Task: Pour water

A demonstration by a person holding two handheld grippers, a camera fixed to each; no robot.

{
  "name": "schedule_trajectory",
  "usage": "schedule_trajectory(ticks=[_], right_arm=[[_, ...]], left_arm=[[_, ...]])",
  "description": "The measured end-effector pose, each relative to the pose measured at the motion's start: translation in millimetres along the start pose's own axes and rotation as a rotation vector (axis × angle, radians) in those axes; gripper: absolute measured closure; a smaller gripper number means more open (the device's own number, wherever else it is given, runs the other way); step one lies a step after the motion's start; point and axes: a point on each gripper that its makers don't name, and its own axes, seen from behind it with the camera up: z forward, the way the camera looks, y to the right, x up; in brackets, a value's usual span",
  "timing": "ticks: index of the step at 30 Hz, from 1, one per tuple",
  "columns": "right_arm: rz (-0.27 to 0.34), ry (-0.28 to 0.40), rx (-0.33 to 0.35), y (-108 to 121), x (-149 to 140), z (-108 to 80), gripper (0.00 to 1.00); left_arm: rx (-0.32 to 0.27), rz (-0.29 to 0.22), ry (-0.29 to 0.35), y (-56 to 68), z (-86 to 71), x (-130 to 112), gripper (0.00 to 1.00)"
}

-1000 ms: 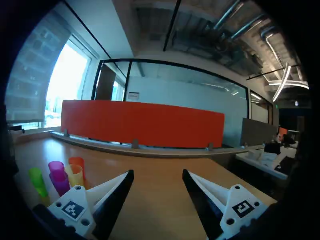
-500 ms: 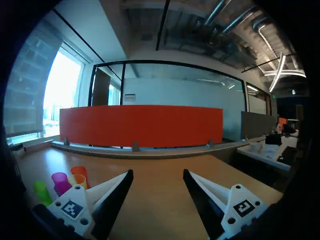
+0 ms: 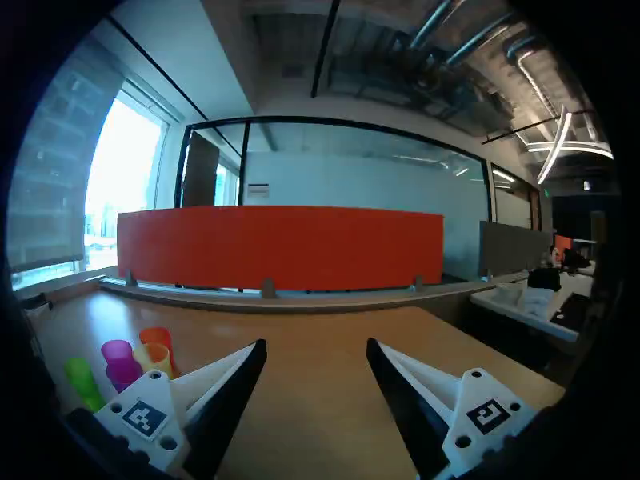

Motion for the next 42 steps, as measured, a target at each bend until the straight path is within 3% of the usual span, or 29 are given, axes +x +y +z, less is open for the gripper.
schedule_trajectory(ticks=[9,23,42], right_arm=[[-0.008,0.012,0.014,-6,5,-0.9,0.03],[-0.012,0.011,0.013,-5,7,-3.6,0.03],[-0.009,0.013,0.011,-2,6,-4.5,0.03]], left_arm=[[0.014,-0.028,-0.019,-7.9,2.5,-8,0.16],[0.013,-0.029,-0.054,-8.1,9.5,-19,0.16],[0.010,-0.026,-0.056,-7.3,9.5,-19,0.16]])
